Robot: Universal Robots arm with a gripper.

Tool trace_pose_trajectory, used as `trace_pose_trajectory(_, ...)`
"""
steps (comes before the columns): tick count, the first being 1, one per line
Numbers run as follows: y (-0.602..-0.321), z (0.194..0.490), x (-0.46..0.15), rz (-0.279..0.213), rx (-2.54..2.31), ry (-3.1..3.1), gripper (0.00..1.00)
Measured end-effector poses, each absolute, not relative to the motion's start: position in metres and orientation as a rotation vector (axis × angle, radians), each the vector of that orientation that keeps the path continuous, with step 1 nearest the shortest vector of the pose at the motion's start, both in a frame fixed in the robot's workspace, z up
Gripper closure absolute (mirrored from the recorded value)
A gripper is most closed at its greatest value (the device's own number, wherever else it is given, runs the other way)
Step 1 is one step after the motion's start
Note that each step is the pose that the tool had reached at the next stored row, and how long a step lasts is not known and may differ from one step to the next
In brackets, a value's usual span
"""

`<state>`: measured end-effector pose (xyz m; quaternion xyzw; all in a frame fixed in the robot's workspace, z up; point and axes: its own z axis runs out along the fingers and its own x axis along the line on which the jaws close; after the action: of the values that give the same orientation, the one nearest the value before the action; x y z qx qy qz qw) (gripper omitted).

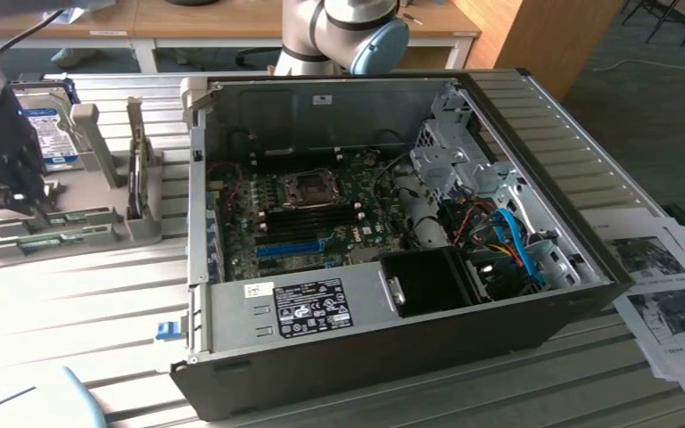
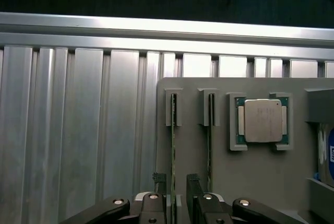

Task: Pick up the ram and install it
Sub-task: 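Pick up the ram and move it above insertion slot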

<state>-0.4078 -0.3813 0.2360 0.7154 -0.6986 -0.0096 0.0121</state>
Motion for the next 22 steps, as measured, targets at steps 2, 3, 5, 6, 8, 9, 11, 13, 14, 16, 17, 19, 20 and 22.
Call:
trace_pose_trajectory(2, -0.381, 0.235, -0.408, -0.030, 2.230, -2.178, 0.71)
trace_pose_trajectory(3, -0.381, 0.234, -0.408, -0.030, 2.230, -2.178, 0.71)
trace_pose_trajectory(5, -0.381, 0.233, -0.408, -0.030, 2.230, -2.178, 0.71)
trace_pose_trajectory(6, -0.381, 0.232, -0.408, -0.030, 2.230, -2.178, 0.71)
trace_pose_trajectory(8, -0.381, 0.231, -0.408, -0.030, 2.230, -2.178, 0.71)
trace_pose_trajectory(9, -0.381, 0.230, -0.408, -0.030, 2.230, -2.178, 0.71)
trace_pose_trajectory(11, -0.381, 0.229, -0.408, -0.030, 2.230, -2.178, 0.71)
trace_pose_trajectory(13, -0.381, 0.227, -0.408, -0.030, 2.230, -2.178, 0.71)
trace_pose_trajectory(14, -0.381, 0.227, -0.408, -0.030, 2.230, -2.178, 0.71)
trace_pose_trajectory(16, -0.381, 0.225, -0.408, -0.030, 2.230, -2.178, 0.71)
trace_pose_trajectory(17, -0.381, 0.224, -0.408, -0.030, 2.230, -2.178, 0.71)
trace_pose_trajectory(19, -0.381, 0.223, -0.408, -0.030, 2.230, -2.178, 0.71)
trace_pose_trajectory(20, -0.381, 0.222, -0.408, -0.030, 2.230, -2.178, 0.71)
trace_pose_trajectory(22, -0.381, 0.221, -0.408, -0.030, 2.230, -2.178, 0.71)
